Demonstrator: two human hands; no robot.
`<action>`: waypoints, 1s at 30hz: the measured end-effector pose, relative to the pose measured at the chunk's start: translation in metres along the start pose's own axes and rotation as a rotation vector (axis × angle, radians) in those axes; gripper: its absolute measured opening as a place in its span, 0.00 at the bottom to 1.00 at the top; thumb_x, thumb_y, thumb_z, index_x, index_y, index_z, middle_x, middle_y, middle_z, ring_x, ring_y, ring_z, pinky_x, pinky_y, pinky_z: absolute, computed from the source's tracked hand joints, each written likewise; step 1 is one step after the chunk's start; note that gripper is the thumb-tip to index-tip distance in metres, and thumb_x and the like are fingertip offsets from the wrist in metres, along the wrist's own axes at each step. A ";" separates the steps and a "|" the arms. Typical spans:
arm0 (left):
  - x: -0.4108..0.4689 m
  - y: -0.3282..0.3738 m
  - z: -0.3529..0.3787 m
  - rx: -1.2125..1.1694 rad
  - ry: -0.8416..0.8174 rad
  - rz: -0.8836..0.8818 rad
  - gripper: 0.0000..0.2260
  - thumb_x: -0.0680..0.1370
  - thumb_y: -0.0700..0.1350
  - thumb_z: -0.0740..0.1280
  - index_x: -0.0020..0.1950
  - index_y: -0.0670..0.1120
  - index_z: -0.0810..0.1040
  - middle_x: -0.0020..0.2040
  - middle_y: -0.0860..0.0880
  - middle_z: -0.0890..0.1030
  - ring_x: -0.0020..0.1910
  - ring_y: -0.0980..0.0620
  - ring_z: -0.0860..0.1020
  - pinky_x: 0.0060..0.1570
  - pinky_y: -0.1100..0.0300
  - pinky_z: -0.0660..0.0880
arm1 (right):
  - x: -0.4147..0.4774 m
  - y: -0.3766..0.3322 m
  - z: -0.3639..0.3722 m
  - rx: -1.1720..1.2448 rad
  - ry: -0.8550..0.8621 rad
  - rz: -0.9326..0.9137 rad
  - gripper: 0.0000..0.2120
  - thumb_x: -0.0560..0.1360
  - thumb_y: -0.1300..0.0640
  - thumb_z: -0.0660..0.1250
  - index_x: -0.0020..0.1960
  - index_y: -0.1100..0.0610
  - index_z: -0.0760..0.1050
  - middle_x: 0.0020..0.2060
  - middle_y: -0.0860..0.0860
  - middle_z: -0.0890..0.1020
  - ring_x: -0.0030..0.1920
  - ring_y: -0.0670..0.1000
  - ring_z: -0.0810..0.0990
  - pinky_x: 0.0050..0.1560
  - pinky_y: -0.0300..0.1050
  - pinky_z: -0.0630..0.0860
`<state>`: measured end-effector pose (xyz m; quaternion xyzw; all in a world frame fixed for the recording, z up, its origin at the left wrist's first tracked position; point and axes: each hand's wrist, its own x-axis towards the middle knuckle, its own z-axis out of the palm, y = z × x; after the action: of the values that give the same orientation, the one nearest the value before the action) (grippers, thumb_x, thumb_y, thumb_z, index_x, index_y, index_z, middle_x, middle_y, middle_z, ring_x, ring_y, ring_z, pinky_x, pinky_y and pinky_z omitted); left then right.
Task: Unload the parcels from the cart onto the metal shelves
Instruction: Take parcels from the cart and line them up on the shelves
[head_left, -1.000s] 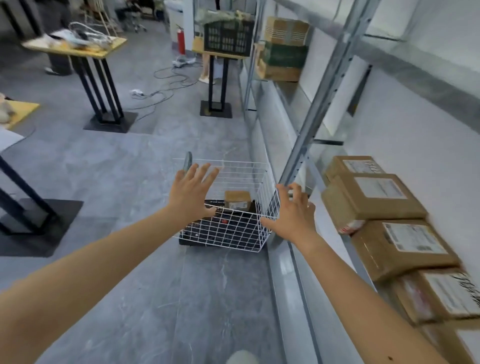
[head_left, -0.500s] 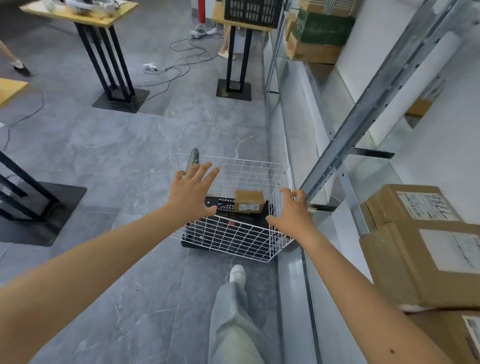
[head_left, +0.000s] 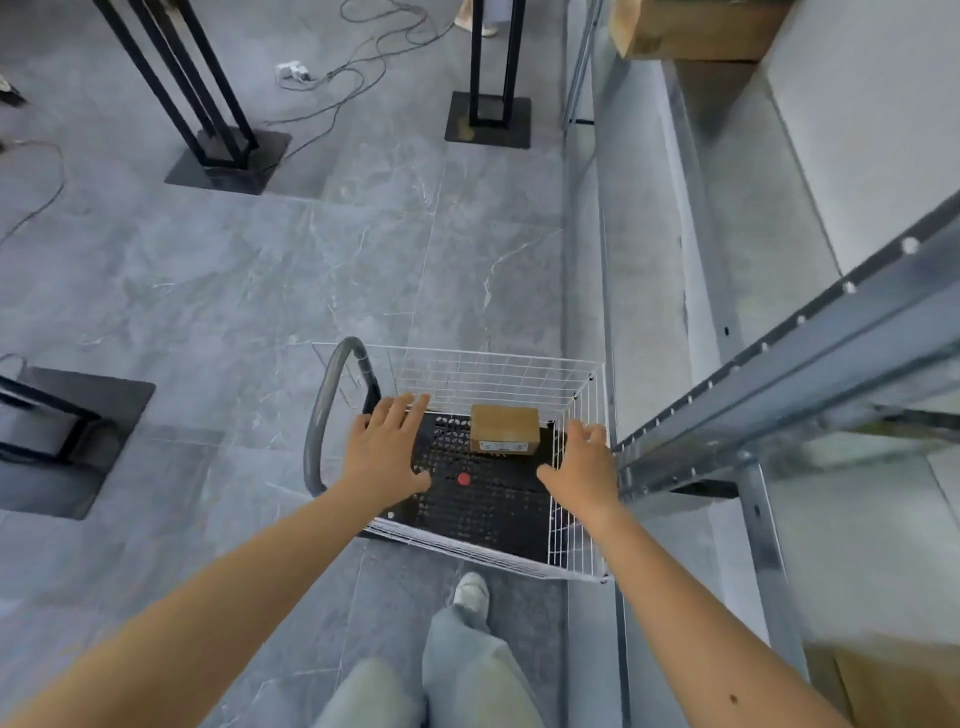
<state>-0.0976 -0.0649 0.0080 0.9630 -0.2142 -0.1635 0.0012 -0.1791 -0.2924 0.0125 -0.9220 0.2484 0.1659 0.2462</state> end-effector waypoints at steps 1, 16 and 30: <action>0.009 0.000 0.007 -0.009 -0.018 -0.014 0.46 0.69 0.60 0.67 0.77 0.52 0.42 0.76 0.49 0.54 0.75 0.46 0.52 0.71 0.48 0.57 | 0.012 0.004 0.007 -0.019 -0.023 0.007 0.32 0.72 0.53 0.69 0.72 0.56 0.60 0.66 0.58 0.65 0.63 0.58 0.71 0.61 0.53 0.74; 0.123 -0.020 0.158 0.217 -0.359 0.012 0.45 0.74 0.60 0.63 0.75 0.53 0.31 0.78 0.49 0.38 0.76 0.43 0.40 0.74 0.44 0.46 | 0.166 0.058 0.158 -0.250 -0.374 0.056 0.42 0.72 0.42 0.68 0.77 0.49 0.48 0.77 0.55 0.50 0.74 0.61 0.55 0.71 0.62 0.60; 0.213 -0.012 0.312 0.234 -0.464 0.097 0.46 0.75 0.62 0.62 0.72 0.55 0.25 0.77 0.50 0.36 0.76 0.43 0.39 0.73 0.42 0.44 | 0.301 0.101 0.285 -0.255 -0.283 0.051 0.47 0.75 0.48 0.69 0.78 0.51 0.38 0.78 0.56 0.45 0.77 0.60 0.46 0.73 0.63 0.53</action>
<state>-0.0090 -0.1208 -0.3549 0.8820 -0.2718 -0.3539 -0.1515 -0.0385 -0.3296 -0.3887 -0.9067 0.2115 0.3300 0.1558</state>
